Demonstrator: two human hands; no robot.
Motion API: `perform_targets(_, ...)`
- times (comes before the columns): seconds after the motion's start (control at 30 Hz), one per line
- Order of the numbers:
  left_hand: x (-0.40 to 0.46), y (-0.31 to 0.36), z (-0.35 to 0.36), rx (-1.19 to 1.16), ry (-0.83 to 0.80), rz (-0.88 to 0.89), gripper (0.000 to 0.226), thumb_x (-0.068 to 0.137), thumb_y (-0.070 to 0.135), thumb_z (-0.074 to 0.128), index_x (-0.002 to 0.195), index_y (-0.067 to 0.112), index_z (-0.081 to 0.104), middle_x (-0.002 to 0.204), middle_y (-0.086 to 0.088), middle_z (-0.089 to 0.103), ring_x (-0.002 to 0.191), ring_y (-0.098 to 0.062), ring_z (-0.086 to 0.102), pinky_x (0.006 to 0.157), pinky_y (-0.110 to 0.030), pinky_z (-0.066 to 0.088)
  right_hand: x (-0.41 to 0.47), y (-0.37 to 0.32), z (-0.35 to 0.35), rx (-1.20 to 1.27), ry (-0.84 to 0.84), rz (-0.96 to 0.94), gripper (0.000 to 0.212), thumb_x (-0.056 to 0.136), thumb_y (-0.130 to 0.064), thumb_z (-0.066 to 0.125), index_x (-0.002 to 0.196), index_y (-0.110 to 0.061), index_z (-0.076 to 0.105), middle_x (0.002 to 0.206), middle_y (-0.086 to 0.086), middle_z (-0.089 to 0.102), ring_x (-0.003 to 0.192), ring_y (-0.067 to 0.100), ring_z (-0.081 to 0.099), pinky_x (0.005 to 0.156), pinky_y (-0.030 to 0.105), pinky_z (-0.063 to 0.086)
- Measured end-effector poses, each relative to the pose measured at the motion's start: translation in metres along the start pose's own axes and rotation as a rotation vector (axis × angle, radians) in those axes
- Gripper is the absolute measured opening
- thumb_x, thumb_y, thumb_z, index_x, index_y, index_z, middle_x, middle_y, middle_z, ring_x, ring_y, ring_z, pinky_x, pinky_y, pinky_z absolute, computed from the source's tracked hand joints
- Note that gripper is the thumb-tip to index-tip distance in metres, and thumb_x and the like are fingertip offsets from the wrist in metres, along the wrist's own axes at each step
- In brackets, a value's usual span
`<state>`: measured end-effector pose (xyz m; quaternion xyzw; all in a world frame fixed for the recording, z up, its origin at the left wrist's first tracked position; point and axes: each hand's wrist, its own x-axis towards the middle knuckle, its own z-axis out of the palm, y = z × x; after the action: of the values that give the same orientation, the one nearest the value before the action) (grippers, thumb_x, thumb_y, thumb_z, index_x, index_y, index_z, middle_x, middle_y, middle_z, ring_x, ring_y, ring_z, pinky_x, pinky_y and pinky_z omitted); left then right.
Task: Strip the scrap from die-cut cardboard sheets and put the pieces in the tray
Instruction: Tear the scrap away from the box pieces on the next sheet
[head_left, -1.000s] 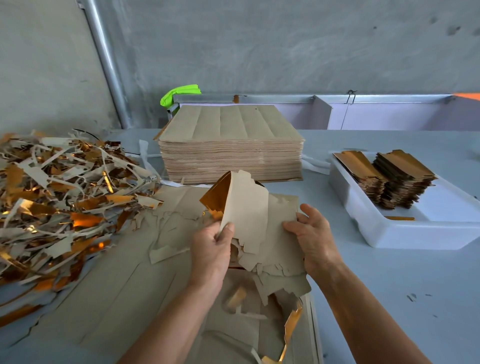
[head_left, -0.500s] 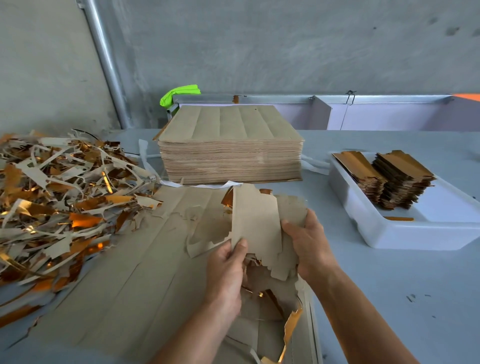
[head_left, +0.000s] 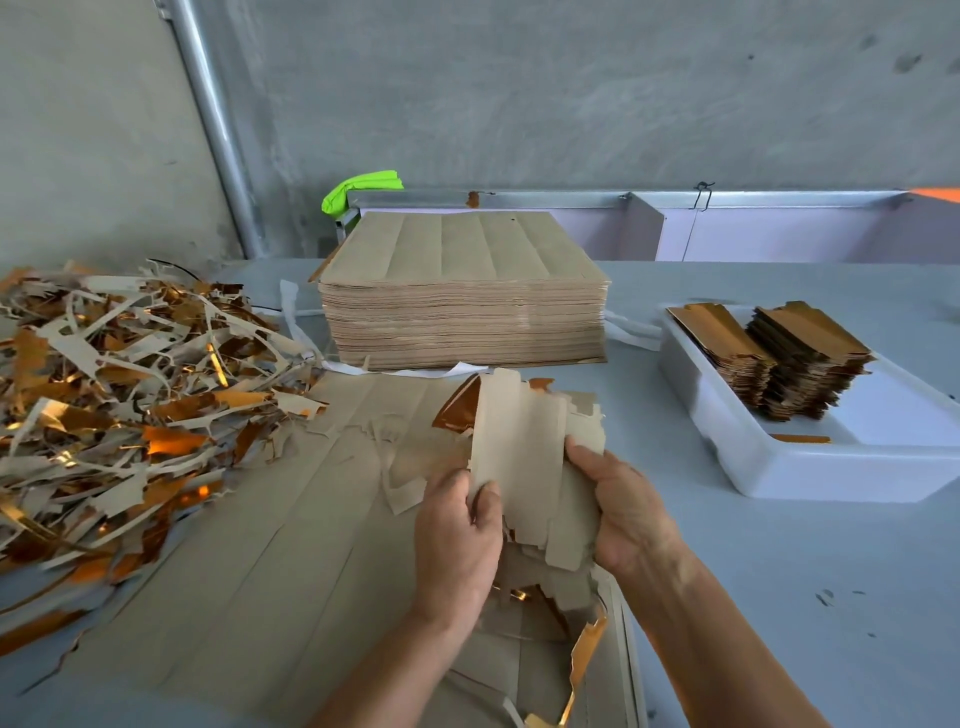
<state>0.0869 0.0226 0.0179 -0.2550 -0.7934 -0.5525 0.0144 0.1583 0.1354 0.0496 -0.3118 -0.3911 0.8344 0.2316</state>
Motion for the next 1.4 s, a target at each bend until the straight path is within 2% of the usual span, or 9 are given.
perform_targets(0.2, -0.001, -0.001, 0.000, 0.087, -0.038, 0.062, 0.012, 0.089, 0.010, 0.058, 0.091, 0.000, 0.065, 0.091, -0.009, 0.061, 0.078, -0.020, 0.056, 0.073, -0.021, 0.045, -0.004, -0.001, 0.003, -0.073, -0.080, -0.054, 0.029, 0.075, -0.011, 0.072, 0.103, -0.006, 0.066, 0.087, 0.013, 0.073, 0.071, 0.027, 0.071, 0.050, 0.038, 0.055)
perform_targets(0.3, 0.010, 0.006, -0.010, -0.174, -0.162, -0.175, 0.024, 0.084, 0.034, 0.066, 0.070, 0.016, 0.063, 0.066, 0.007, 0.065, 0.063, -0.015, 0.058, 0.057, -0.022, 0.045, -0.003, -0.010, -0.005, -0.135, -0.024, -0.089, 0.020, 0.081, -0.002, 0.067, 0.099, -0.009, 0.065, 0.088, 0.012, 0.072, 0.076, 0.027, 0.069, 0.055, 0.038, 0.056)
perform_targets(0.43, 0.053, 0.022, -0.023, -0.548, -0.260, -0.625, 0.050, 0.075, 0.065, 0.061, 0.076, 0.016, 0.068, 0.073, -0.001, 0.071, 0.067, -0.018, 0.064, 0.067, -0.029, 0.048, -0.010, -0.015, -0.003, -0.377, -0.202, -0.238, 0.017, 0.084, 0.004, 0.062, 0.100, -0.004, 0.066, 0.083, 0.010, 0.073, 0.072, 0.025, 0.070, 0.055, 0.030, 0.056)
perform_targets(0.53, 0.076, 0.027, -0.024, -0.764, -0.338, -0.775, 0.029, 0.081, 0.044, 0.068, 0.076, 0.015, 0.068, 0.071, -0.004, 0.073, 0.065, -0.019, 0.067, 0.083, -0.038, 0.051, -0.017, -0.015, 0.003, -0.555, -0.313, -0.263, 0.021, 0.085, 0.002, 0.063, 0.105, -0.004, 0.064, 0.086, 0.007, 0.073, 0.075, 0.021, 0.071, 0.056, 0.025, 0.055)
perform_targets(0.63, 0.087, 0.025, -0.023, -0.989, -0.127, -0.731, 0.012, 0.092, 0.015, 0.058, 0.080, 0.013, 0.057, 0.054, -0.002, 0.067, 0.048, -0.012, 0.065, 0.065, -0.031, 0.051, -0.015, -0.015, 0.005, -0.536, -0.171, -0.271, 0.021, 0.085, 0.002, 0.063, 0.105, -0.005, 0.063, 0.090, 0.011, 0.072, 0.079, 0.027, 0.070, 0.062, 0.034, 0.058)
perform_targets(0.77, 0.096, 0.014, -0.032, -1.250, 0.027, -0.680, 0.023, 0.098, 0.009, 0.046, 0.075, 0.012, 0.050, 0.047, -0.002, 0.062, 0.039, -0.009, 0.060, 0.044, -0.022, 0.053, -0.003, -0.017, -0.007, -0.174, 0.110, -0.157, 0.015, 0.085, 0.003, 0.063, 0.088, -0.012, 0.061, 0.081, 0.008, 0.069, 0.073, 0.024, 0.066, 0.055, 0.035, 0.054)
perform_targets(0.97, 0.095, -0.011, -0.045, -0.936, -0.048, -0.578, 0.026, 0.098, 0.005, 0.043, 0.073, 0.011, 0.047, 0.051, 0.001, 0.045, 0.027, -0.001, 0.028, 0.025, -0.013, 0.017, 0.009, -0.024, -0.019, 0.101, 0.151, -0.126, 0.020, 0.085, -0.004, 0.064, 0.101, -0.017, 0.061, 0.091, 0.007, 0.071, 0.080, 0.025, 0.067, 0.063, 0.040, 0.055)
perform_targets(1.3, 0.081, -0.035, -0.071, -0.521, -0.066, -0.472, 0.010, 0.096, 0.003, 0.049, 0.089, 0.006, 0.057, 0.062, -0.002, 0.046, 0.030, -0.001, 0.026, 0.029, -0.014, 0.017, 0.012, -0.043, -0.041, 0.362, 0.145, -0.240, 0.036, 0.092, -0.005, 0.054, 0.128, -0.014, 0.054, 0.116, 0.005, 0.065, 0.101, 0.019, 0.063, 0.092, 0.045, 0.049)
perform_targets(1.4, 0.081, -0.042, -0.080, -0.465, -0.066, -0.466, 0.009, 0.096, 0.006, 0.049, 0.100, 0.002, 0.057, 0.066, -0.002, 0.049, 0.032, -0.001, 0.027, 0.031, -0.015, 0.019, 0.011, -0.049, -0.049, 0.394, 0.176, -0.245, 0.026, 0.093, -0.007, 0.054, 0.118, -0.014, 0.057, 0.108, 0.003, 0.066, 0.097, 0.017, 0.063, 0.098, 0.044, 0.046)
